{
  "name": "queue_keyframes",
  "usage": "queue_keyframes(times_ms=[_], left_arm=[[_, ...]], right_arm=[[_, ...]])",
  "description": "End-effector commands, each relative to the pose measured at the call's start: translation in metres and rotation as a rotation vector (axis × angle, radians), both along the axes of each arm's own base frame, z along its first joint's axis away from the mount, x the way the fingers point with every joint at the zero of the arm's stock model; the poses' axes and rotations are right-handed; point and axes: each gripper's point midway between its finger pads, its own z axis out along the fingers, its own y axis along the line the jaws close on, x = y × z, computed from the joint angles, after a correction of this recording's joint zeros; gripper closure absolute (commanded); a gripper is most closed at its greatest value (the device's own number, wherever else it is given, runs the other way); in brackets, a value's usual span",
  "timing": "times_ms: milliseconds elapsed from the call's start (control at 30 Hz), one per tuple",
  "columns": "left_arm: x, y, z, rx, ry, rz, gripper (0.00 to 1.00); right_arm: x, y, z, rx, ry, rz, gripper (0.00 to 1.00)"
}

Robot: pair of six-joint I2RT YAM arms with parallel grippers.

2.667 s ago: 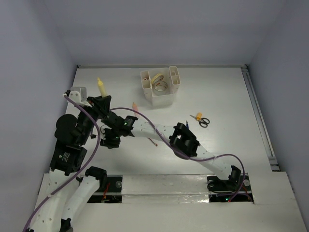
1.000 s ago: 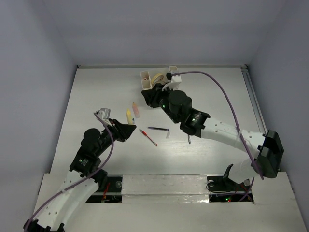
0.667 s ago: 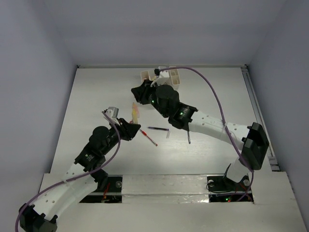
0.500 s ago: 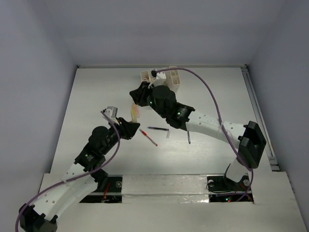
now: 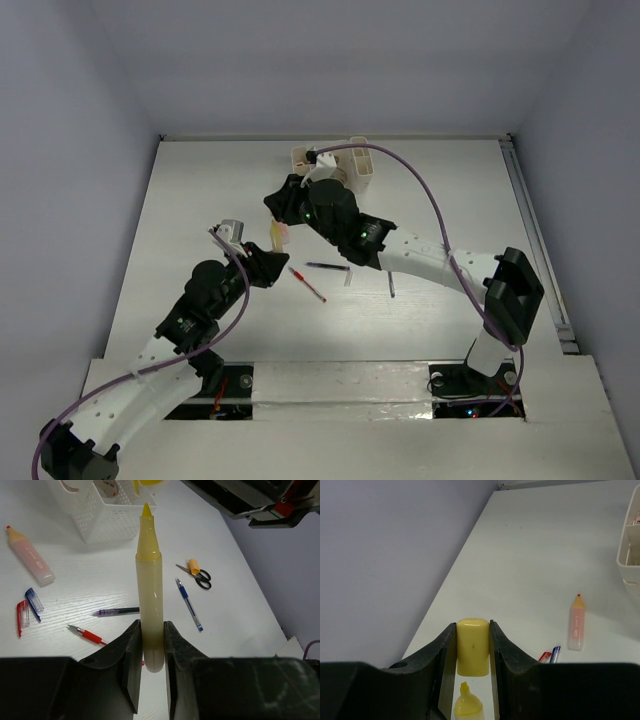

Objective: Sort the stationery into containers
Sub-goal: Close the pen cap on the pen.

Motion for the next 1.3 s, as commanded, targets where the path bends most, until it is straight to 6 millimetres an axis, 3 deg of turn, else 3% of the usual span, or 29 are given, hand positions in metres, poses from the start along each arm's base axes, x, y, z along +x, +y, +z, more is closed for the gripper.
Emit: queue_keyframes(times_ms=[0, 167, 333, 400, 600, 700, 833, 1267], left_arm=[[0.003, -0.002, 0.025, -0.032, -0.075, 0.000, 1.00], [0.002, -0.003, 0.024, -0.033, -0.075, -0.007, 1.00], [0.002, -0.004, 0.021, -0.031, -0.065, -0.013, 1.00], [0.002, -0.003, 0.021, -0.029, -0.066, -0.010, 1.00], [0.006, -0.002, 0.032, -0.033, -0.078, 0.008, 1.00], [0.008, -0.001, 0.044, -0.036, -0.091, 0.017, 1.00], [0.011, 0.006, 0.043, -0.017, -0.079, 0.062, 1.00], [0.005, 0.010, 0.038, -0.034, -0.066, 0.069, 1.00]], right_arm=[[0.000, 0.006, 0.016, 0.042, -0.025, 0.006, 1.00], [-0.001, 0.011, 0.013, 0.032, -0.031, 0.013, 1.00], [0.000, 0.009, 0.030, 0.056, -0.072, 0.004, 1.00], [0.001, 0.011, 0.027, 0.043, -0.070, 0.011, 1.00], [-0.016, 0.020, 0.013, 0.030, -0.062, 0.034, 1.00], [-0.025, 0.023, 0.016, 0.036, -0.078, 0.037, 1.00], [-0.030, 0.023, 0.019, 0.021, -0.103, 0.016, 1.00], [-0.023, 0.016, 0.017, -0.005, -0.133, -0.029, 1.00]])
